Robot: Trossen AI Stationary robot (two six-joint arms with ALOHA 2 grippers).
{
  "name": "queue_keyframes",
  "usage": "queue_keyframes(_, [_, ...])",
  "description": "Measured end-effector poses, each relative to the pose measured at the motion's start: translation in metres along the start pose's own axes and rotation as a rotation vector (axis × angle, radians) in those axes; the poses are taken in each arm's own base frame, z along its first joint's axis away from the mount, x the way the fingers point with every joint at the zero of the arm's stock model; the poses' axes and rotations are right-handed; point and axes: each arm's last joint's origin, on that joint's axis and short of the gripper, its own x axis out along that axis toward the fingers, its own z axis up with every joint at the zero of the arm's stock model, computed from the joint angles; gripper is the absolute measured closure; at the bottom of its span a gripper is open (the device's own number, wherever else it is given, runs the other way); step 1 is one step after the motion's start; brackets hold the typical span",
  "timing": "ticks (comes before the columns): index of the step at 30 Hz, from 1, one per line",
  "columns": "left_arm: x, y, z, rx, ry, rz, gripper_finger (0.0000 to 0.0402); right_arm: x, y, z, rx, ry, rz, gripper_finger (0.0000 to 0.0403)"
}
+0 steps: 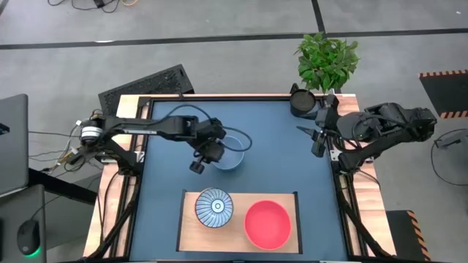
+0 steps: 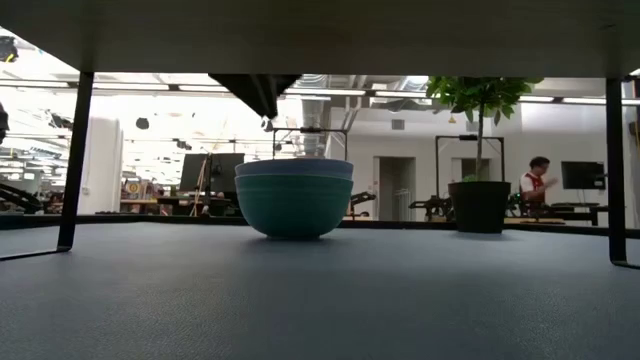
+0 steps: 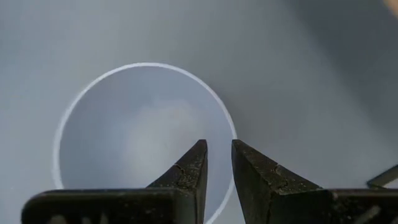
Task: Place and stack bowls onto a shelf
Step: Stack the blue bowl on top of the red bowl on the shelf
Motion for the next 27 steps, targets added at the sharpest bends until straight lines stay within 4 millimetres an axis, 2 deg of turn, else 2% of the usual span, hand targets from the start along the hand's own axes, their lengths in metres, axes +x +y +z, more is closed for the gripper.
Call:
queue_keyframes(6, [0.027,0.004,-0.005,-0.007,0.063,-0.034,0.0343,0.0,0.0,-0.002,-0.007,0.014,-0.002,0.0212])
queue_keyframes(20, [0.057,0.004,-0.012,-0.11,0.105,-0.151,0.0343,0.0,-0.001,-0.005,-0.02,0.043,-0.01,0.0212])
queue_keyframes(27, [0.066,0.005,-0.017,-0.127,0.158,-0.14,0.0343,0.0,-0.002,-0.005,-0.023,0.046,-0.01,0.0212])
